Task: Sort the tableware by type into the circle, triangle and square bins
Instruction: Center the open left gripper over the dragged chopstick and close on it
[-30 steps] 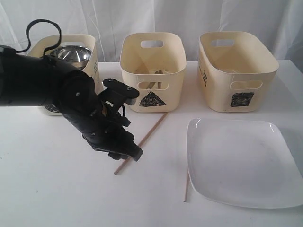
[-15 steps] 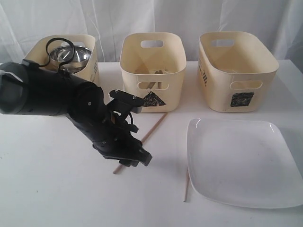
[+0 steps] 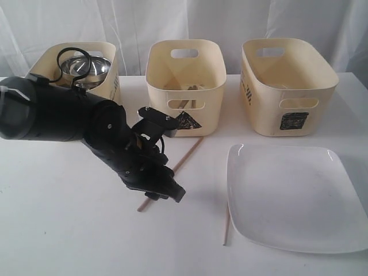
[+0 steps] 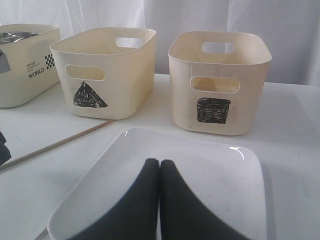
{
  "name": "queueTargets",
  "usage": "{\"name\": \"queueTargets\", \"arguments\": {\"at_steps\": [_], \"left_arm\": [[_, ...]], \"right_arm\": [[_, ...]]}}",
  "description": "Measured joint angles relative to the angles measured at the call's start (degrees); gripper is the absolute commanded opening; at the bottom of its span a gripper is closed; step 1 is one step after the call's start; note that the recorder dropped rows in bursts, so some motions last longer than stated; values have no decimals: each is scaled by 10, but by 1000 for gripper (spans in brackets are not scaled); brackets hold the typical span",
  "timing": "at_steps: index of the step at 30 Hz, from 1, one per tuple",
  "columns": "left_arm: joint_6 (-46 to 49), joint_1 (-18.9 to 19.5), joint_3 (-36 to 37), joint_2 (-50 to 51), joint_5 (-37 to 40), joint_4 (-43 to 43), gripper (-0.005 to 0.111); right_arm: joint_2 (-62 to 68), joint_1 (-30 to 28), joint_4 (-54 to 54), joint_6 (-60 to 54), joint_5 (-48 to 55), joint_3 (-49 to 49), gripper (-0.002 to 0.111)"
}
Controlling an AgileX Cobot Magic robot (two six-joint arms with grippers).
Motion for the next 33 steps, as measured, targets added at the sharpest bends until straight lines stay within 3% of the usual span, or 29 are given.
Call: {"name": "queueTargets", "arguments": {"at_steps": [14,21,33], "left_arm": [[16,0,0,0,17,0,55],[17,21,0,0,95,6,55],[30,31,0,0,42,-16,55]], "right_arm": [[0,0,0,0,0,0,0],[0,0,0,0,0,0,0],[0,0,0,0,0,0,0]]}}
